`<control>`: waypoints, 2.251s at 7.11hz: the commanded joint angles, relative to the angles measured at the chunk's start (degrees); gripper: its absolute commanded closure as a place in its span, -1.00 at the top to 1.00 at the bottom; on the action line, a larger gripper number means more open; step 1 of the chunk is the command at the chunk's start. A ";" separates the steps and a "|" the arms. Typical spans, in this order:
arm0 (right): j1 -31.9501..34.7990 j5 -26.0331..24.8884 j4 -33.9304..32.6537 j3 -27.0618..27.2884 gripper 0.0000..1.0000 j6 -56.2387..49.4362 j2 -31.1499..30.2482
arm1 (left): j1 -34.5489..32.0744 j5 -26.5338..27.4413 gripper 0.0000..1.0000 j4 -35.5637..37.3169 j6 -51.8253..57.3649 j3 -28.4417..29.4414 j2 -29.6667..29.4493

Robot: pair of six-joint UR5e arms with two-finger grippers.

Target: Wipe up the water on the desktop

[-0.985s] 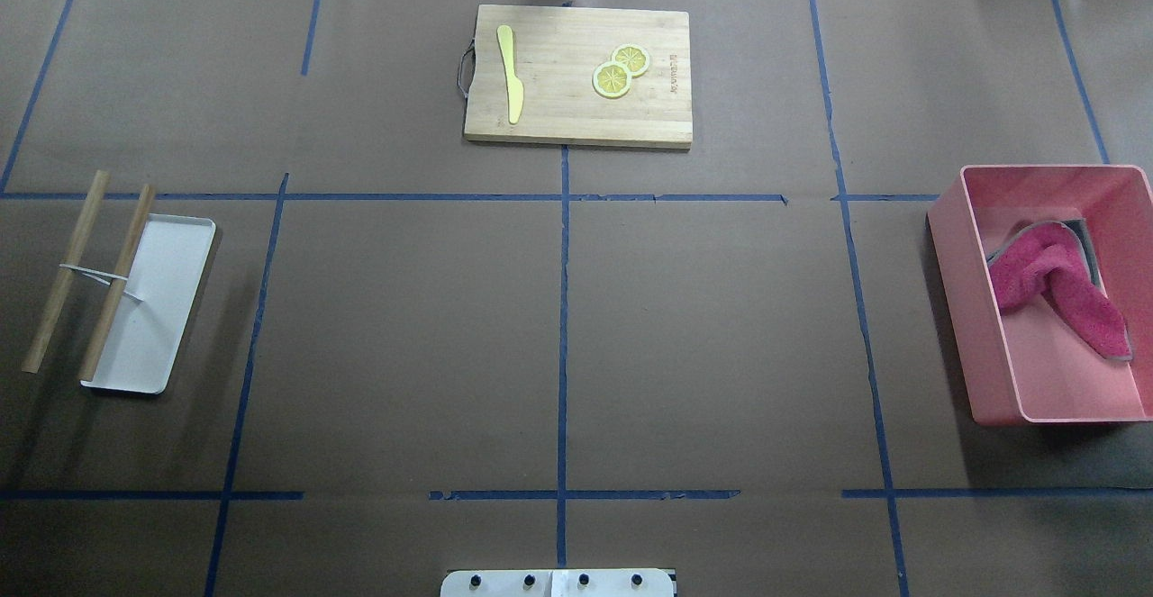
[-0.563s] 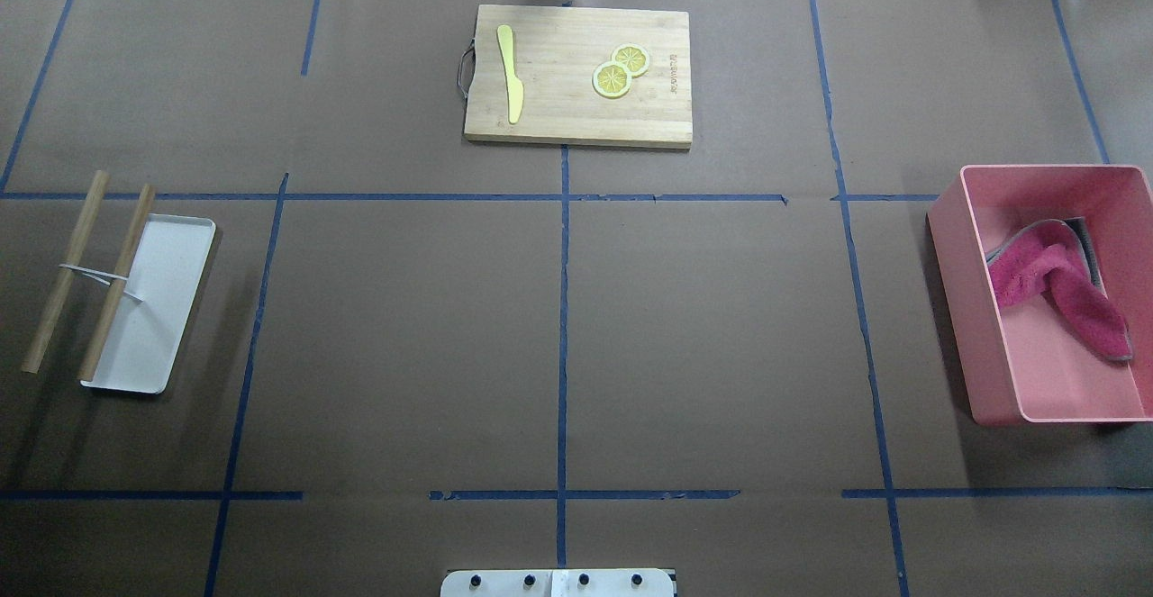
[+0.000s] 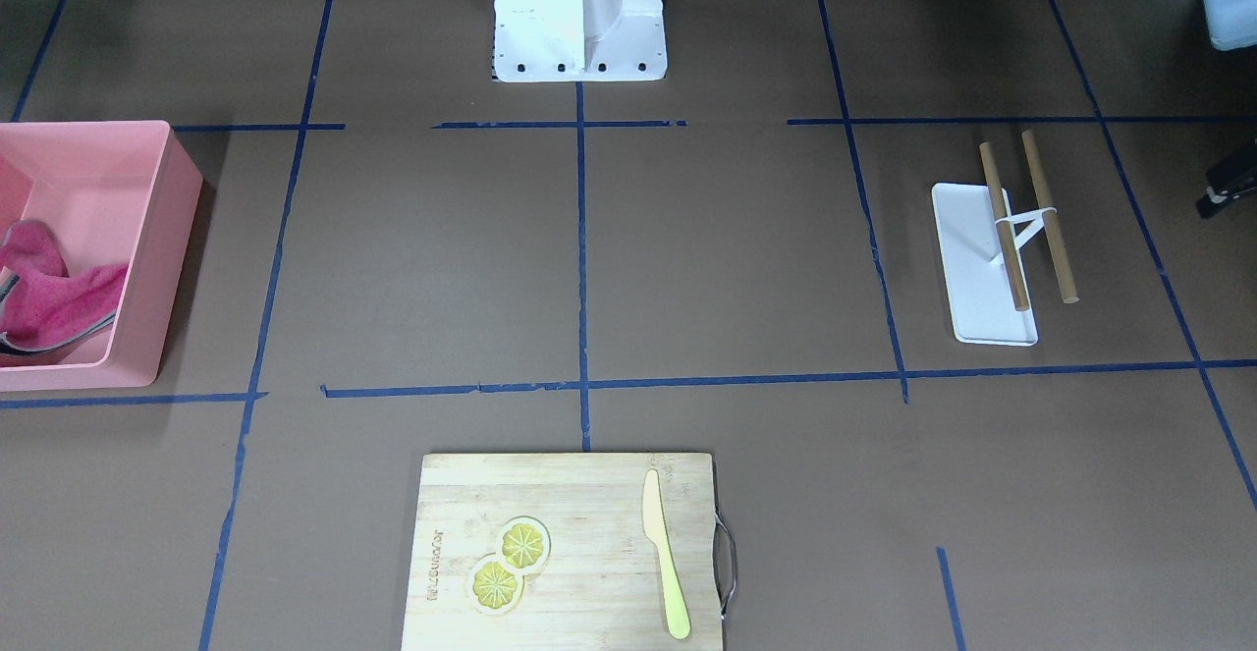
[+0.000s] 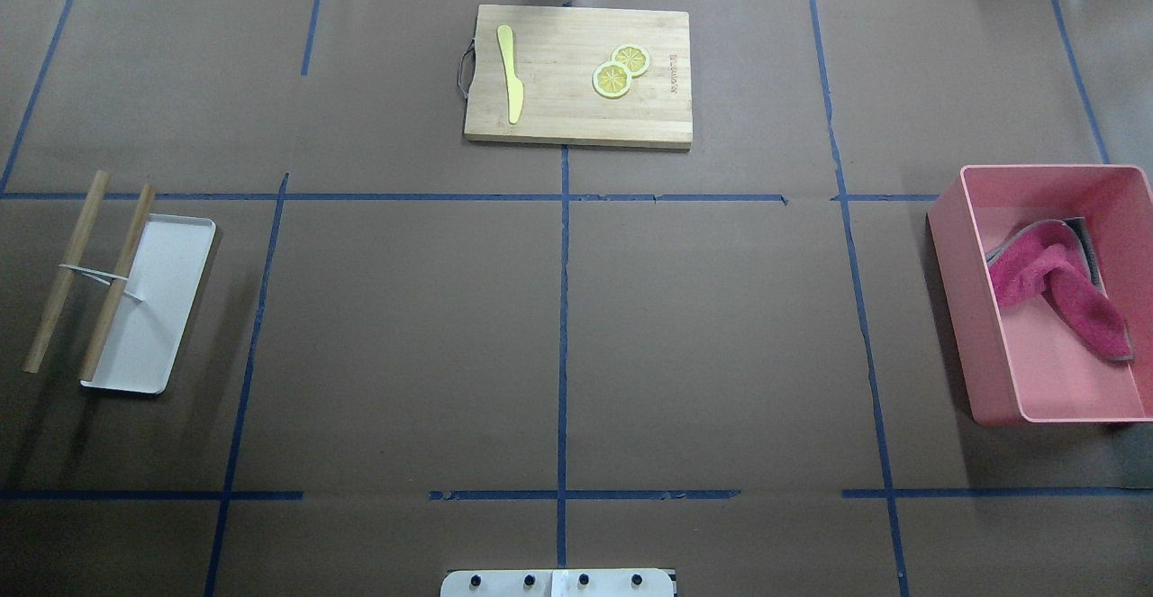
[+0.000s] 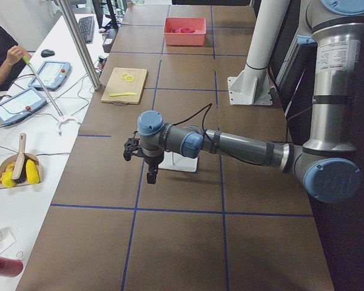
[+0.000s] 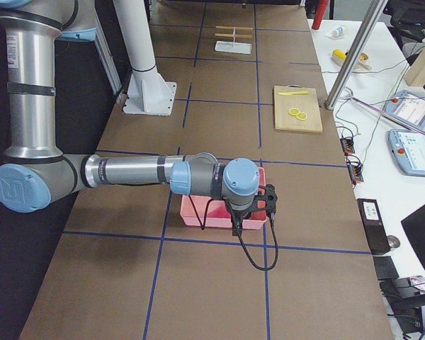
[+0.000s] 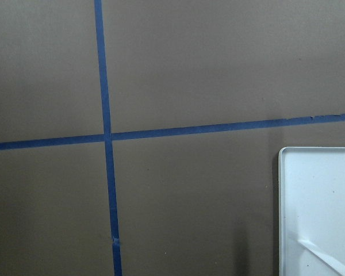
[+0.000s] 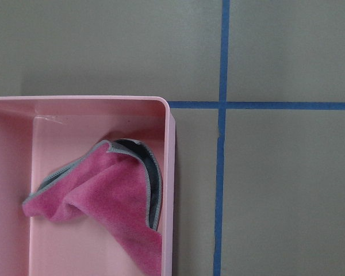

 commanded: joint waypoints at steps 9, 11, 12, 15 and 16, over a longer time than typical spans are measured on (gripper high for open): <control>0.01 -3.07 0.14 -2.29 1.00 0.25 -0.20 | -11.01 -1.04 1.00 6.54 18.21 4.28 7.09; 0.01 -6.06 0.06 -2.56 1.00 0.42 -0.20 | -11.10 -0.25 1.00 6.54 18.22 4.11 7.09; 0.01 -5.97 0.06 -2.91 1.00 0.51 -0.20 | -11.10 -0.25 1.00 6.54 18.22 4.11 7.00; 0.71 -5.36 0.06 -3.53 1.00 0.51 -0.03 | -11.19 -0.34 1.00 6.54 18.22 3.85 7.00; 0.97 -5.36 0.06 -3.53 1.00 0.51 0.06 | -11.19 -0.34 1.00 6.54 18.22 3.84 7.00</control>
